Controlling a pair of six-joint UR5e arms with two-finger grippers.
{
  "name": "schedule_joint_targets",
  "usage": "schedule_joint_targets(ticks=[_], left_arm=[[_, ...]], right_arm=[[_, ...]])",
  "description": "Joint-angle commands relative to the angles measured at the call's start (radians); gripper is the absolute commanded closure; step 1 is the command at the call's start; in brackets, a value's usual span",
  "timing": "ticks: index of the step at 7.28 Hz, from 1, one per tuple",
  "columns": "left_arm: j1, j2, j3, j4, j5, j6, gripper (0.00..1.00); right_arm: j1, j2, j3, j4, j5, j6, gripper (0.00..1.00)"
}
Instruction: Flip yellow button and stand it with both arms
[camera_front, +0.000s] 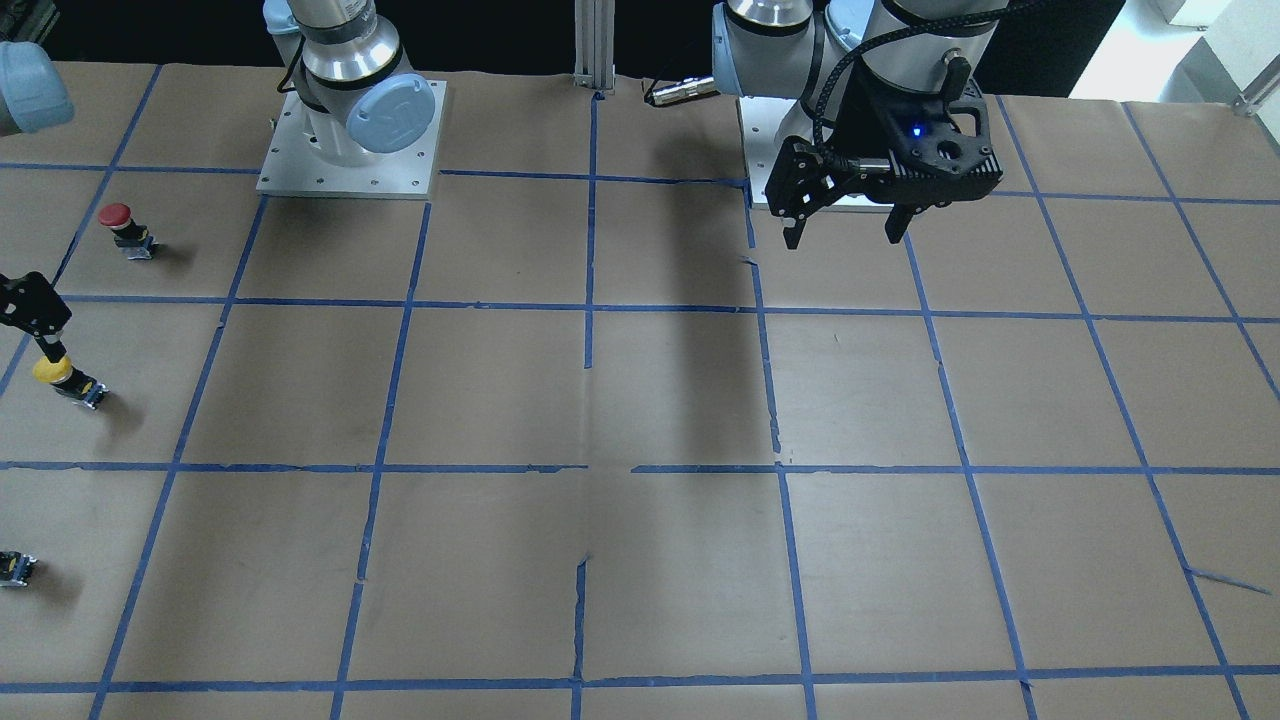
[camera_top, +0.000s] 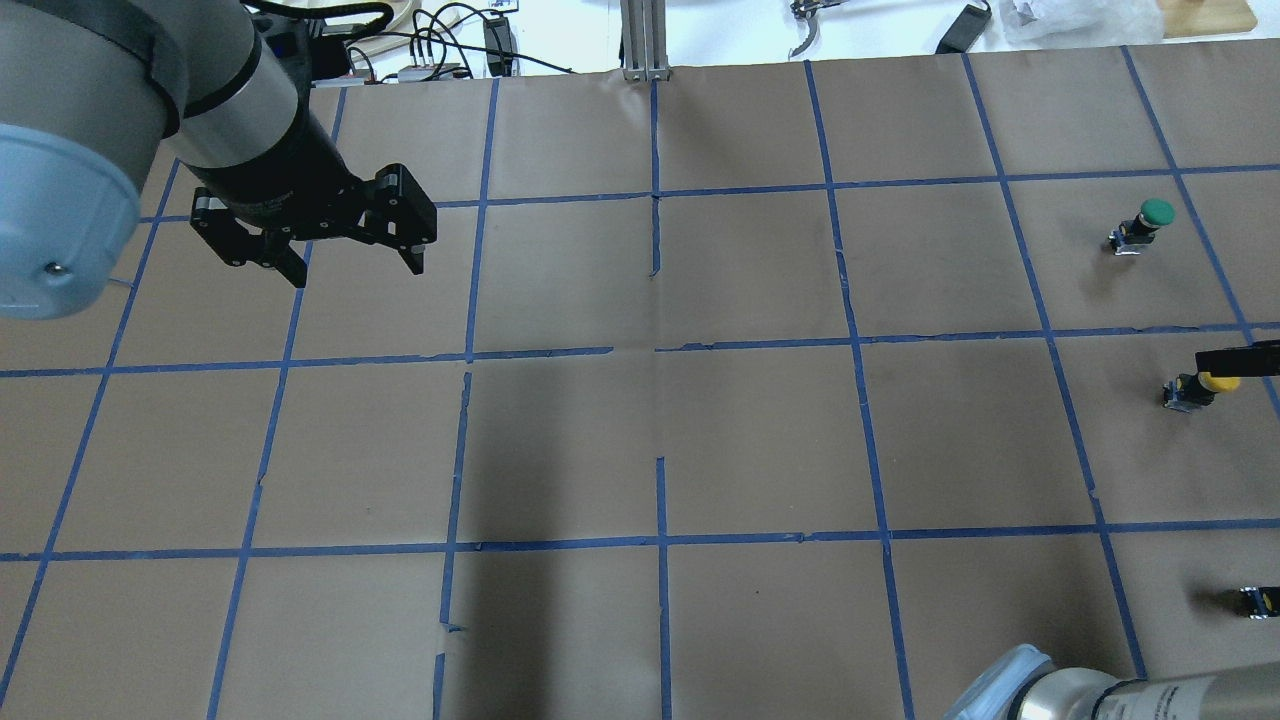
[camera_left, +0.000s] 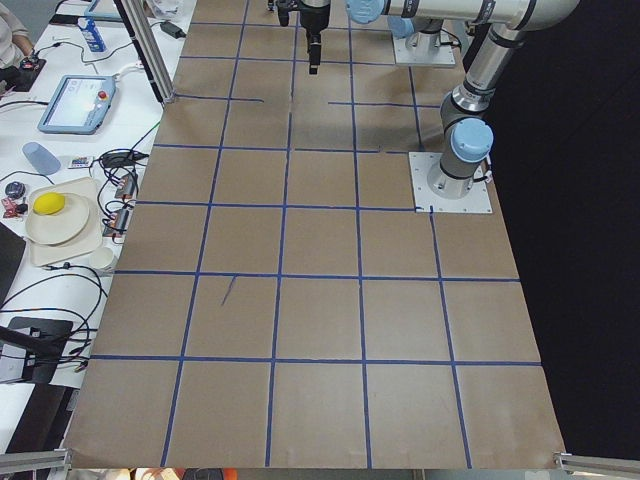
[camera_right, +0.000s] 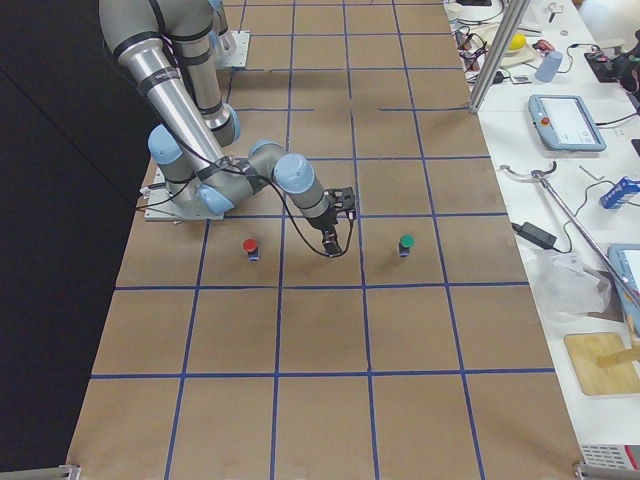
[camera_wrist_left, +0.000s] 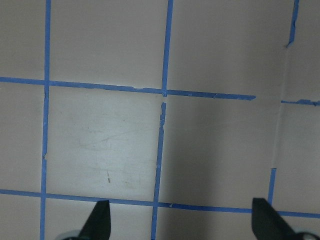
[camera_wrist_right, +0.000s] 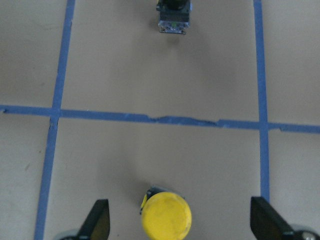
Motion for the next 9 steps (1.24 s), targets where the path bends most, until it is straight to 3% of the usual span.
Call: schedule_joint_targets(ticks=[1, 3, 5, 6, 7, 9], left_arm=[[-0.001, -0.001, 0.004, 0.001, -0.002, 0.0, 0.0], [-0.002, -0.002, 0.003, 0.001, -0.002, 0.0, 0.0], [-0.002, -0.002, 0.003, 0.003, 0.0, 0.0, 0.0], [-0.004, -0.002, 0.001, 0.003, 0.0, 0.0, 0.0], [-0.004, -0.002, 0.001, 0.003, 0.0, 0.0, 0.0], [-0.004, 0.001, -0.009, 0.003, 0.0, 0.0, 0.0]], right_arm=[[0.124, -0.122, -0.136, 0.4, -0.078, 0.147, 0.0], [0.276, -0.151, -0.341, 0.762, -0.136, 0.363, 0.0], [0.467, -0.151, -0.525, 1.001, -0.156, 0.66, 0.0], [0.567, -0.152, -0.569, 1.055, -0.161, 0.698, 0.0], [0.643, -0.152, -0.58, 1.063, -0.22, 0.747, 0.0], [0.759, -0.17, -0.569, 1.065, -0.271, 0.851, 0.0]])
